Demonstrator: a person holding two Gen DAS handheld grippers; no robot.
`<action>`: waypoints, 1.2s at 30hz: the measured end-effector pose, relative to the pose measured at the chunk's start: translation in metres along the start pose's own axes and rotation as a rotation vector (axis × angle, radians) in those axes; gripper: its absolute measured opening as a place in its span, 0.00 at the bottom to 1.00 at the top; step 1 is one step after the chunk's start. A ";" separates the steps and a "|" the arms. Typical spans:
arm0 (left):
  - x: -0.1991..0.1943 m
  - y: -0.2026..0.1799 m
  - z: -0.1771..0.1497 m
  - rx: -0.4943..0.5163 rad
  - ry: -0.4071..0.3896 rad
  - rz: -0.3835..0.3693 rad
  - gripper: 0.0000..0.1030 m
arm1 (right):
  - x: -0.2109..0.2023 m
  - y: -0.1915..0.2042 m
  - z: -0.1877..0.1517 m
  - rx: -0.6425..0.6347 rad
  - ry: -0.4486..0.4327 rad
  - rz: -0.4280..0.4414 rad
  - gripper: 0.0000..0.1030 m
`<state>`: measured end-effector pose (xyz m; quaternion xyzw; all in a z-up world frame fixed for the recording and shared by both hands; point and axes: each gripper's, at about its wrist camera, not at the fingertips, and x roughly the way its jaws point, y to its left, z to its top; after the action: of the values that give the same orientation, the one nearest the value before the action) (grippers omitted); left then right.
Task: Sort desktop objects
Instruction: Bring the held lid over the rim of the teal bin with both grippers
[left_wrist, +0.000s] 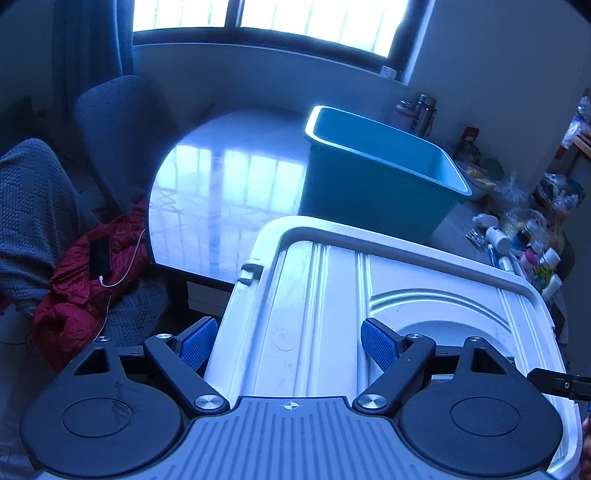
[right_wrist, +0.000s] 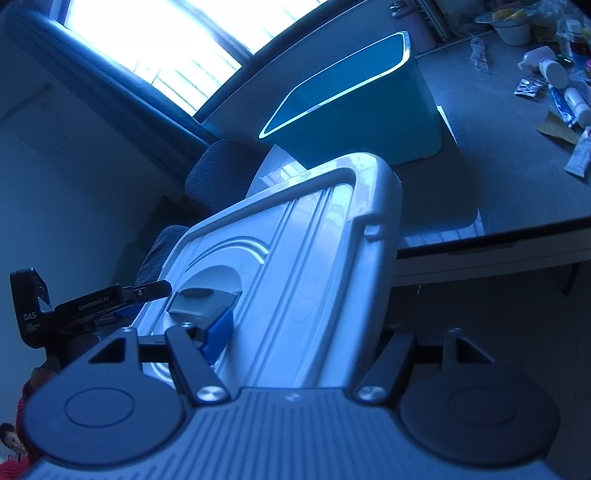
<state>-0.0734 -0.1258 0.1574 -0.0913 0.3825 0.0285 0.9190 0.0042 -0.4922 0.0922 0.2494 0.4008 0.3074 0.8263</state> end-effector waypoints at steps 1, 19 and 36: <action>0.001 -0.002 0.002 -0.001 0.001 0.005 0.83 | 0.001 0.000 0.003 -0.003 0.002 0.003 0.67; 0.062 -0.012 0.079 0.036 0.008 -0.006 0.83 | 0.022 -0.014 0.063 0.034 -0.014 0.006 0.66; 0.100 -0.012 0.158 0.083 -0.002 -0.034 0.83 | 0.053 -0.003 0.116 0.039 -0.062 -0.011 0.66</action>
<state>0.1091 -0.1095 0.1972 -0.0594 0.3806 -0.0031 0.9228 0.1258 -0.4760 0.1276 0.2729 0.3823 0.2871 0.8348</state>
